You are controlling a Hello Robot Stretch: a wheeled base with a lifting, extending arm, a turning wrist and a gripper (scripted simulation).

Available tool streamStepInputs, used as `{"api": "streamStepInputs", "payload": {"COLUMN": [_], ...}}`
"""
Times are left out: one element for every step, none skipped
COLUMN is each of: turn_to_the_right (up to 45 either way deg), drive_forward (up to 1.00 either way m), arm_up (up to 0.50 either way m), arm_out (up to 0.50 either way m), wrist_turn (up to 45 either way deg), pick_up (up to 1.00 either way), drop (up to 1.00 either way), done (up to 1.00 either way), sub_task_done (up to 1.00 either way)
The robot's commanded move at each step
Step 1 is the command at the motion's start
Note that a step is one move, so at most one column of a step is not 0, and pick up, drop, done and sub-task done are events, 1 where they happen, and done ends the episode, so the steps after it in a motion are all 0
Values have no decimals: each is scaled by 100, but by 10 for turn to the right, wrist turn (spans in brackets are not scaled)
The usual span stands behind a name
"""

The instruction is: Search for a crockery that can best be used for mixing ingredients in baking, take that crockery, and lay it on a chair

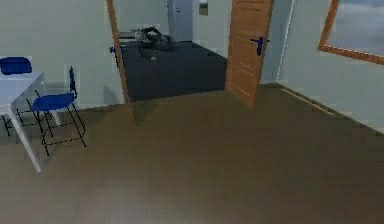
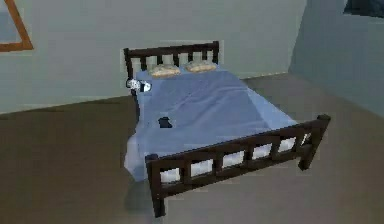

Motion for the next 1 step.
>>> {"api": "streamStepInputs", "payload": {"turn_to_the_right": [0], "drive_forward": [100], "arm_up": [0], "arm_out": [0], "wrist_turn": [0], "pick_up": [0], "drop": [0], "done": [0], "sub_task_done": [0]}}
